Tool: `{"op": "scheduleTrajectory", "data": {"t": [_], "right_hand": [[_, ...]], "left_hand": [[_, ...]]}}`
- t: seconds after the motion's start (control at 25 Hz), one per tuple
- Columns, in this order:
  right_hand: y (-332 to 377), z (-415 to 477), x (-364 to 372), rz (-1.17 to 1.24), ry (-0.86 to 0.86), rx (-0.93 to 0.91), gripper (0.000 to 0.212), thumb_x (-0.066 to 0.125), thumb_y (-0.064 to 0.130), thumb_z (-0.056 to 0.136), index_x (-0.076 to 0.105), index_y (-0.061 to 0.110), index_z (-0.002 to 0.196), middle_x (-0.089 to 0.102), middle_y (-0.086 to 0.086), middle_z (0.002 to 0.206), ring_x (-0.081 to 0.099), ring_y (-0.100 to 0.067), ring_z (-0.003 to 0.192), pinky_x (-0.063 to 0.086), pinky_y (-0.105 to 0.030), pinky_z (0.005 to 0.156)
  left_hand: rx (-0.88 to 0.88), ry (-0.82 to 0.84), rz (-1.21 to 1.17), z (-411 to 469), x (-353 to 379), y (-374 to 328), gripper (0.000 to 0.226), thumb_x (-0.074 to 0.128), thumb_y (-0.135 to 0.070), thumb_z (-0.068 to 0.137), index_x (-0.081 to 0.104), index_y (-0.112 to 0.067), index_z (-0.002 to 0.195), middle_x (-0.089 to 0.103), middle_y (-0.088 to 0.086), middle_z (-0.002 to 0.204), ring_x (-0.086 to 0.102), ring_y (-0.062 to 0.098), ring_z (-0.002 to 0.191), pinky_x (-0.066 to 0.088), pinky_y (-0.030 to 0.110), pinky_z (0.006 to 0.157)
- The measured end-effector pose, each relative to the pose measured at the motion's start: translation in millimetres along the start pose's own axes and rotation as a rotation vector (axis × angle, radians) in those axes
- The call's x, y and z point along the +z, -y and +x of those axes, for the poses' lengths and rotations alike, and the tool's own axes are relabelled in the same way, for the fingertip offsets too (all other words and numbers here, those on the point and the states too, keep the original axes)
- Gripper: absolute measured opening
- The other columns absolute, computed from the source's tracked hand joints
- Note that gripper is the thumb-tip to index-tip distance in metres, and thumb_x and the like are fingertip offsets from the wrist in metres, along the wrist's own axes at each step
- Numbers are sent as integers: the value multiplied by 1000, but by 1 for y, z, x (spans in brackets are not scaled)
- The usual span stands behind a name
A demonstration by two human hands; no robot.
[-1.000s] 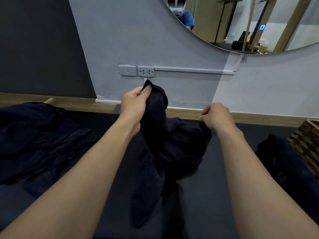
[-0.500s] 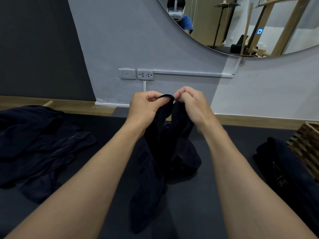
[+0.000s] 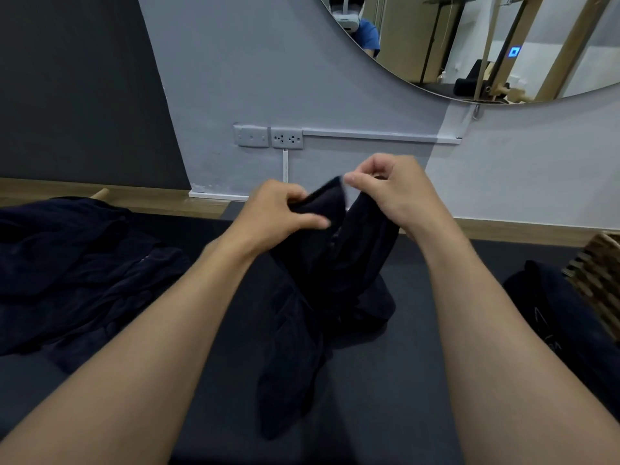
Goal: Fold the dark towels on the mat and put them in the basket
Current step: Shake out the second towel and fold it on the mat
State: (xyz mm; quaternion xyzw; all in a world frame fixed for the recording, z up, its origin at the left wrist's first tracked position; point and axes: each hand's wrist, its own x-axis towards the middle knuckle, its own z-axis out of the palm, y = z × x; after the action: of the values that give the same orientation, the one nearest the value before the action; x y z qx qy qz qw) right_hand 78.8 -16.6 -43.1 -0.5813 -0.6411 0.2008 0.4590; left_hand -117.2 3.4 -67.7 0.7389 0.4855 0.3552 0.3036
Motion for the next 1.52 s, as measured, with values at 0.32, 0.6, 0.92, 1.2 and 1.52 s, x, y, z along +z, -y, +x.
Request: {"op": "scheduleTrajectory", "data": {"t": [0.32, 0.6, 0.92, 1.2, 1.52], "right_hand": [[-116, -38, -50, -579, 422, 694, 43, 78, 47, 78, 69, 5, 74, 59, -10, 66, 52, -22, 57, 45, -29, 55], [-149, -59, -29, 732, -181, 1033, 26, 53, 33, 100, 61, 8, 101, 72, -11, 85, 71, -27, 63, 57, -37, 47], [-44, 22, -51, 1278, -443, 913, 35, 54, 39, 98, 61, 5, 100, 68, -11, 89, 68, -24, 77, 61, -40, 66], [172, 114, -173, 1297, -567, 981, 16, 64, 18, 93, 63, 3, 97, 66, -11, 68, 66, -24, 54, 55, -32, 45], [403, 217, -390, 950, -704, 832, 40, 71, 33, 86, 64, 13, 119, 69, -8, 113, 69, -28, 95, 60, -42, 75]], "left_hand": [[-743, -838, -488, -43, -62, 147, 32, 59, -30, 97, 62, -16, 125, 61, 4, 117, 59, 25, 109, 49, 43, 100], [-695, -850, -855, -40, -59, 151, 41, 57, -28, 100, 51, -19, 139, 61, 6, 128, 63, 26, 110, 54, 46, 93], [-721, -779, -1096, 18, -58, 35, 43, 60, -34, 97, 53, -12, 134, 66, 14, 122, 68, 30, 101, 56, 50, 88], [-771, -660, -1064, 94, -209, -193, 34, 60, -34, 97, 57, -10, 122, 65, 9, 110, 65, 29, 96, 57, 50, 81], [-519, -657, -868, 166, -417, -466, 40, 61, -35, 96, 57, -11, 128, 60, 4, 126, 59, 23, 113, 50, 43, 100]]}}
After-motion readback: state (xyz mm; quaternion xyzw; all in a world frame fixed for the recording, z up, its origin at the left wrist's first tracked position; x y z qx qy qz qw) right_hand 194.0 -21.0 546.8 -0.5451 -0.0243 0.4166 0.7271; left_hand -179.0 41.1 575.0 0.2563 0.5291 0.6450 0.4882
